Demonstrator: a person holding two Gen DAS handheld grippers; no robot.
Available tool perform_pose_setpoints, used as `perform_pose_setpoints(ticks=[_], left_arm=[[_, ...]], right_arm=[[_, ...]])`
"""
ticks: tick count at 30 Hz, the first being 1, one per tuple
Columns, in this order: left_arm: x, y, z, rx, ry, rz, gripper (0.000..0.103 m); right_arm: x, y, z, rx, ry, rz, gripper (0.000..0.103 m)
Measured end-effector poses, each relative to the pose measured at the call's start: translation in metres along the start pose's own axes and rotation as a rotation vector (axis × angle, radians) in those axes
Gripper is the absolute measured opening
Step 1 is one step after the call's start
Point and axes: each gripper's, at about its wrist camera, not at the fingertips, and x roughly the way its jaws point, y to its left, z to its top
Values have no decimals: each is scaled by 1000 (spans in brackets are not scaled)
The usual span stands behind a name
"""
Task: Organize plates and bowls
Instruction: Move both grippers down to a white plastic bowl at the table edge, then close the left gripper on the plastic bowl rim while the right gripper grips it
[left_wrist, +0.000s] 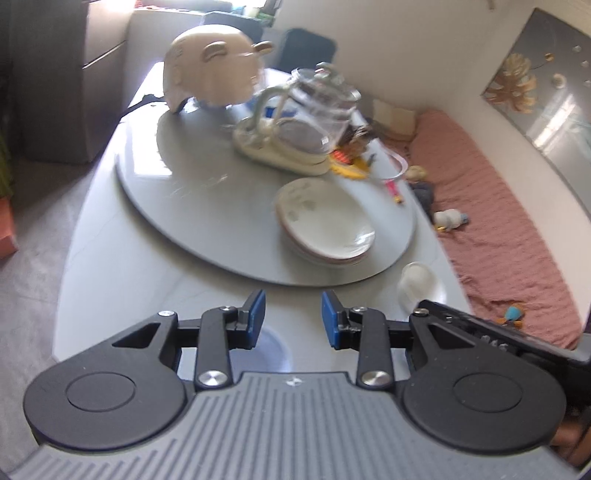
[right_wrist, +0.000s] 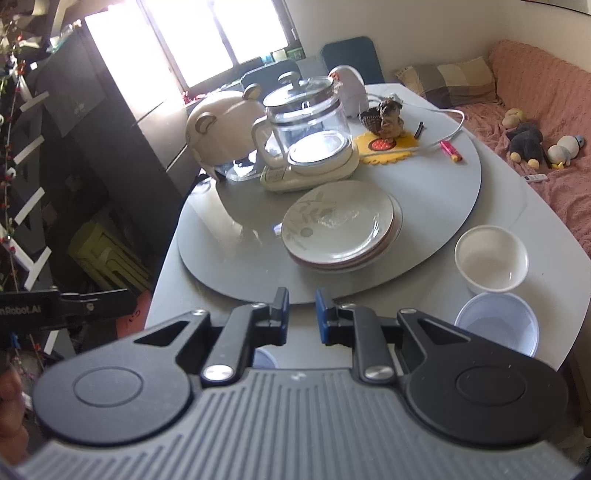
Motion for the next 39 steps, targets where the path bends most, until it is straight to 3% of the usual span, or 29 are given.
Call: perform_pose_setpoints(ticks=[4,7,8,9,10,15,22,27,29,32,34,37,39], left_arm=[[11,15,-11,-41,28,19,37],[18,25,-20,-51,41,53,37],[21,29,-23,-57,50,66,38],[24,32,-26,-59,56,79,38],[27,35,-29,-61,60,90,40],[41,58,-40,-105,93,124,51],[68,105,-46,-194,147,97,51],[91,119,-51,-208,210,55,50],[100,123,-52,-226,223,34,49],[114,126,-53,-232,237,9,44],[123,126,-54,-227,245,-23,33],[134,125,-57,-206,247,-8,22],[139,126,-61,-221,249,-6,14]], right_arm=[[8,2,-7,-12,37,9,20],[19,3,-14,-26,86,47,44],[24,4,-17,-34,95,62,61],[29,6,-20,-47,104,77,70],[35,9,-22,-61,121,88,70],[62,22,-27,-77,192,159,68],[102,28,-34,-45,294,161,67],[134,18,-46,53,411,111,48],[139,15,-48,83,429,122,47],[147,19,-51,74,451,129,42],[150,21,-51,61,455,120,37],[154,23,-54,56,457,96,34],[160,22,-57,72,475,85,26]])
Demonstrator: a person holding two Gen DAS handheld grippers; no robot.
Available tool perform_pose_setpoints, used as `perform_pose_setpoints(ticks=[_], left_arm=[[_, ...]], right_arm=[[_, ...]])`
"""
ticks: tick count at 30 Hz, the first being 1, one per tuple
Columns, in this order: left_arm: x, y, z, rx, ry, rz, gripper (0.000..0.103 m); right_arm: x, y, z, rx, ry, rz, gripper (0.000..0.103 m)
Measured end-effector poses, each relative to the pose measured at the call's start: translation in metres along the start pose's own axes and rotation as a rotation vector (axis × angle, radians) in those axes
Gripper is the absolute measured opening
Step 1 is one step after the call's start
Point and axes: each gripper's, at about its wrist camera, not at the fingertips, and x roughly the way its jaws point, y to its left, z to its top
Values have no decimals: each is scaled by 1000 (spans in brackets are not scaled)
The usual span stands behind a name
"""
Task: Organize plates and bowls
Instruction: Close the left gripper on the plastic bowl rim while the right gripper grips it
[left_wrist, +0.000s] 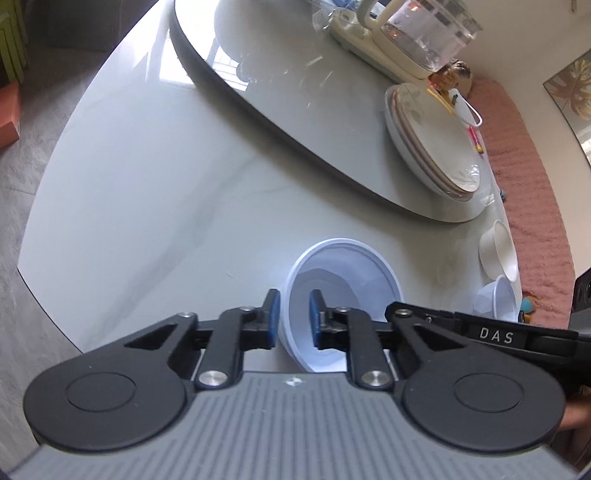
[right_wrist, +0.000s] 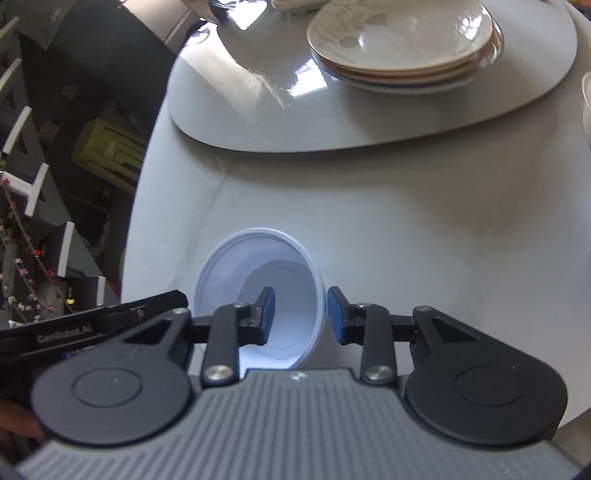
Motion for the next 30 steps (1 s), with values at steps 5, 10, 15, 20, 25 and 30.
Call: perform_pose_setpoints(ticks=[5,10,15,20,25,30], left_arm=[[2,2,-1,-10,0,-45,7],[4,-10,4,10,29,-86,7],[-9,-8,1,-18,3,-77,7],[-20,-7,3,38,-17,-37,8],[-22,-5,1,78,-2,15,24],[-13,2,1,42,26,29,28]], right_arm=[[9,-3,2,14,14,-16,17],[4,1,2,-14,18,5,10],[4,-5,3,13,8,-2,10],[7,-6,7,22,19,7,10],[12,-8,9,9,43,9,10],[20,-5,14,1,87,4,10]])
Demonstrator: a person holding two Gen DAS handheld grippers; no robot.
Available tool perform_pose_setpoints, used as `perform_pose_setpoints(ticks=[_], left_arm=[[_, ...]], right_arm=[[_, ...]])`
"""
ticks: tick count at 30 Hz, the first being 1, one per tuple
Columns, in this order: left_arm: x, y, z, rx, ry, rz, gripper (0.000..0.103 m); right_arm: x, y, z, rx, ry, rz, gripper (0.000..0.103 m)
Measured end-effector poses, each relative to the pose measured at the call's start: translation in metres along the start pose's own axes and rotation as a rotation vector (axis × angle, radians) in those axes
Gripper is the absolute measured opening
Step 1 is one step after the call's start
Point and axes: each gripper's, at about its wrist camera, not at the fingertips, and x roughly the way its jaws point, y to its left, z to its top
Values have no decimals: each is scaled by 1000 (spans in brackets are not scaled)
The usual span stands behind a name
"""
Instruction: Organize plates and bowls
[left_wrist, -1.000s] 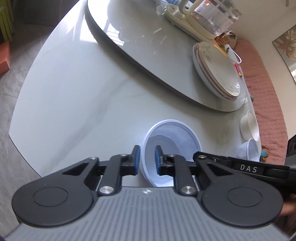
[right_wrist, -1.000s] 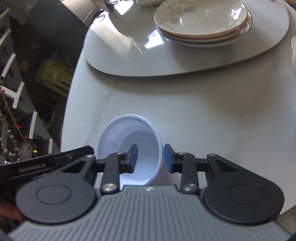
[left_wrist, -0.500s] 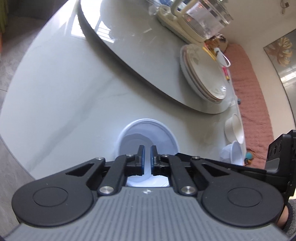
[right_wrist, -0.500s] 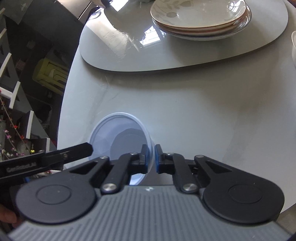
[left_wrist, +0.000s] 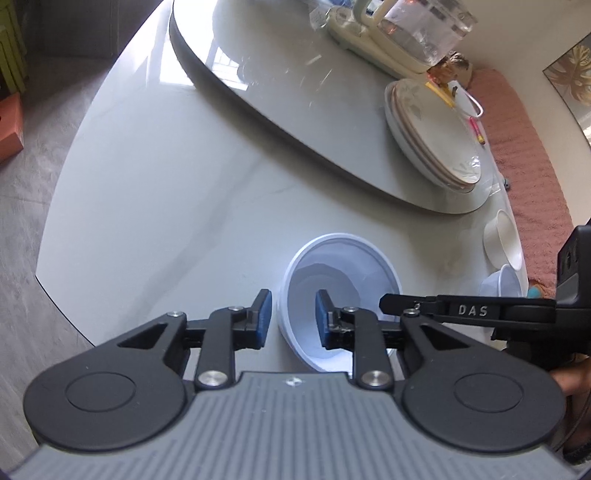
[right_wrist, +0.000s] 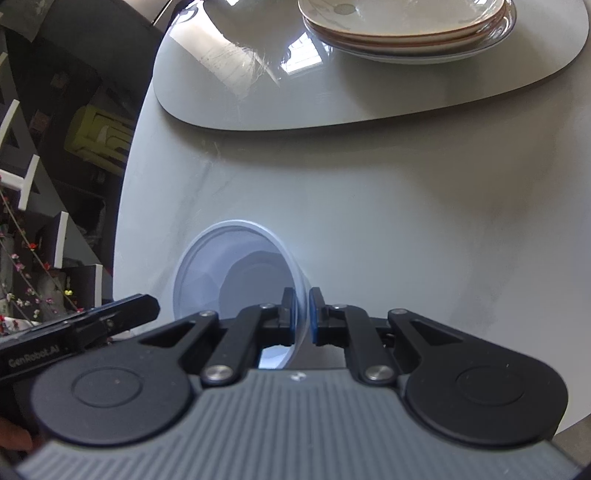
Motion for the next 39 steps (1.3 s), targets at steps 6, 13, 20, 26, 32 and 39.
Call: perform_pose_setpoints(ticks=[6,13,20,26,32,39], left_arm=[[24,1,-3,-53,98,-10,28],[30,-10,-5,-29,97,37,13],[38,-38,7,-4,100,-6,12],[57,-69,20,48,128,-40,12],[76,-89,28,42,158,-45,13],[87,-91,32,56,213,-58,13]], right_arm=[[4,-1,2,0,33,-3,10],[3,-6,1,-25,53,10,10],[-16,-20,17,-50,15,-28,10],[-33,-50,31,2,-35,-51,10],[-41,-67,38,29,-58,-80,10],[-37,-80,39,73,-51,-58,12]])
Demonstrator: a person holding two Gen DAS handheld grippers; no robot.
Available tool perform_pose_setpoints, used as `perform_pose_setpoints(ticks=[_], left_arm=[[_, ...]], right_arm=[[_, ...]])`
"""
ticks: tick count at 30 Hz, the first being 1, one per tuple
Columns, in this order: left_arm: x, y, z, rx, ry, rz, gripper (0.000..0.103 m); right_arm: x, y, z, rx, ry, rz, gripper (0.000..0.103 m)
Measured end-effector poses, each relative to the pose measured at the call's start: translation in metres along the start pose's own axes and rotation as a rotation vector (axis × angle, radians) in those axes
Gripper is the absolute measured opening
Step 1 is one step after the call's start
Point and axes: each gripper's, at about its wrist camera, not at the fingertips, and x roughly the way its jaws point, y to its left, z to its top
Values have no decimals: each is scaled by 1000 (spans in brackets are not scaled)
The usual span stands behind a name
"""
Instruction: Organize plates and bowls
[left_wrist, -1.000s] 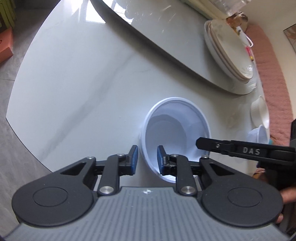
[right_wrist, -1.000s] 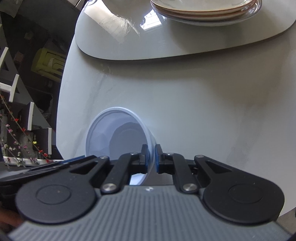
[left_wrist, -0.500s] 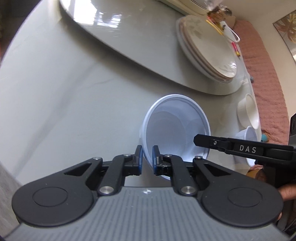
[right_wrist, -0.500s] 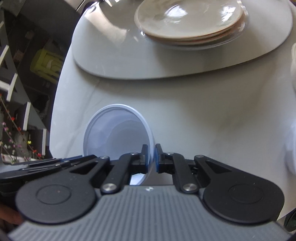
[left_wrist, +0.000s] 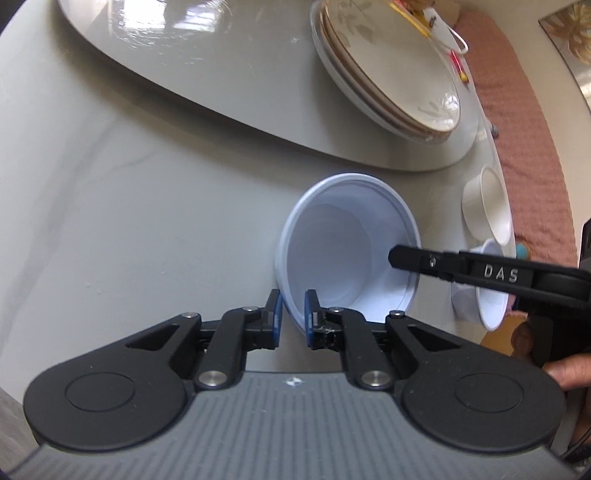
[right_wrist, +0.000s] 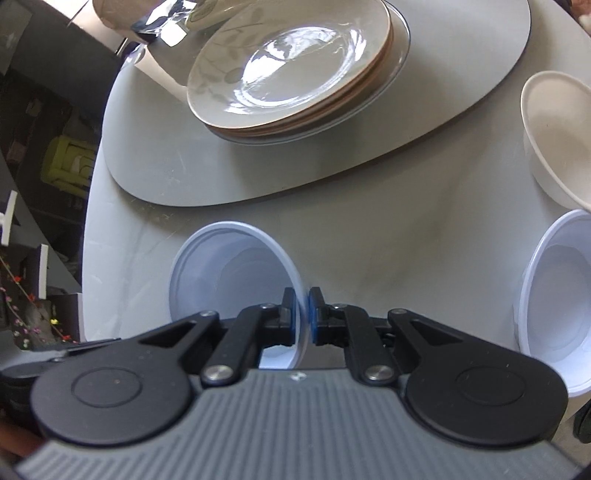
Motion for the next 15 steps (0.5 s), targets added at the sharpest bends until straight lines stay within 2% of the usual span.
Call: perform_pose_setpoints(ticks=[4,7,8,9,10,11,15], left_arm=[[-2,-2,3,25,10,17,14],[-5,-4,5,26,13,77,30],[-9,-4,5,17,4,86,39],[-12,-3,4,14,-3,79,44],[-14,-3,3,14,-9,75,45],[-17,-3,3,16,-14,81,45],[-35,-6,0,49,-50,95,45]], right_arm=[[-3,2,6,0,-34,-9,12],[-8,1,4,22,-36,2,13],[-10,-1,3,32,-38,2,15],[-13,-2,1,41,-45,-1,21],[-18,-5,-1,48,-59,-4,26],[-23,-8,-4,53,-75,-5,35],[-47,-4,-12,43,-143,-13,37]])
